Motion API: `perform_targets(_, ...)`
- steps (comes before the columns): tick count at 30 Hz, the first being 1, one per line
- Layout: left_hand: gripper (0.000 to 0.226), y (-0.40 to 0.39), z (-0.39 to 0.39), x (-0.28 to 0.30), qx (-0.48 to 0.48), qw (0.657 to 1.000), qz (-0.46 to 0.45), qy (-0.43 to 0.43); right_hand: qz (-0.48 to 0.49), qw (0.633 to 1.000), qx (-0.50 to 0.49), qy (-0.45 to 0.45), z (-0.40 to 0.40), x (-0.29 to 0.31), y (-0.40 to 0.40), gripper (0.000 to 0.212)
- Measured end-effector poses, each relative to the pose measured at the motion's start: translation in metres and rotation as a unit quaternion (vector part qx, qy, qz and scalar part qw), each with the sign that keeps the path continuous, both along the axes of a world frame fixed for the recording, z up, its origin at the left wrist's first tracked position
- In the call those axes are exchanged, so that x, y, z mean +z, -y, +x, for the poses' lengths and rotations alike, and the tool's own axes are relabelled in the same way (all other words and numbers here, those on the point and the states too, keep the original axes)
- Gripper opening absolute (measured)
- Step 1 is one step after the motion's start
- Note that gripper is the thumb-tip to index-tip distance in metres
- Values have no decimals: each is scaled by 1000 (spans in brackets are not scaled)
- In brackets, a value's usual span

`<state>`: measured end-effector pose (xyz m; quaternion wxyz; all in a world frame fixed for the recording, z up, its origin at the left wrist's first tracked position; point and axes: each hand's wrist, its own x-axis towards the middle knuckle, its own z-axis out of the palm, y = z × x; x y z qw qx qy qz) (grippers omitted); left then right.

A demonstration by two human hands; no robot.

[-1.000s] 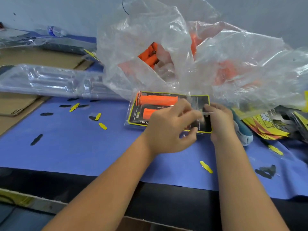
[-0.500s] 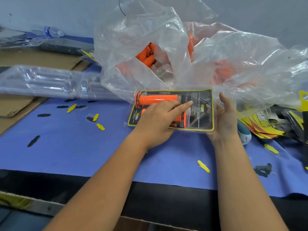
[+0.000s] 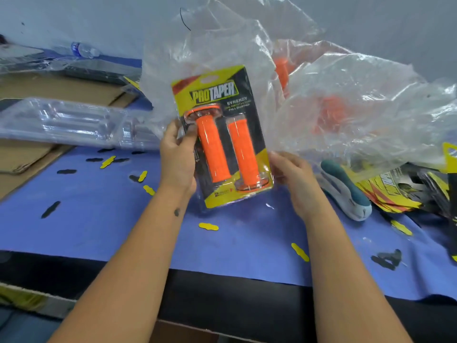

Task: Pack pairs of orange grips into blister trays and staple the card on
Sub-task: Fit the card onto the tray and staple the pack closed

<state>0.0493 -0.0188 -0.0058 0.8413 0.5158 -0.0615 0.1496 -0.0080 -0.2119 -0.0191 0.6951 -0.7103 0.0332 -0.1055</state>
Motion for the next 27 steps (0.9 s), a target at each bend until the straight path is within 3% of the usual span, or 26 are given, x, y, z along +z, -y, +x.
perform_targets(3, 14, 3, 2, -4, -60, 997, -28, -46, -18, 999, 31, 3, -2, -2, -4, 31)
perform_targets(7, 18, 2, -1, -3, -187, 980, -61, -41, 53, 996, 2, 71, -4, 0, -4, 39)
perform_targets(8, 24, 1, -2, -3, -221, 973, -38, -48, 76, 994, -13, 79, -5, 2, -4, 39)
perform_targets(11, 34, 2, -11, -6, -295, 936, 154, -115, 127, 985, -69, 97, -6, 6, -4, 33)
perform_targets(14, 27, 12, -13, -14, -243, 942, 192, -128, 120, 985, -102, 73, -3, 3, 0, 25)
perform_targets(17, 14, 15, -11, -16, -159, 969, 142, -122, 125, 991, -48, 31, 0, -3, 3, 15)
perform_targets(20, 11, 10, -3, -17, -126, 982, 39, -135, 95, 995, 6, 1, 1, -4, -4, 26)
perform_targets(22, 12, 9, -1, -16, -117, 980, -41, -155, 103, 994, 20, 25, 1, -5, -9, 11)
perform_targets(25, 28, 14, -4, -14, -150, 957, -193, -157, 124, 990, 27, 65, 1, -4, -24, 16)
perform_targets(27, 34, 20, -11, -15, -206, 953, -180, -130, 120, 990, 32, 72, 0, -4, -33, 13)
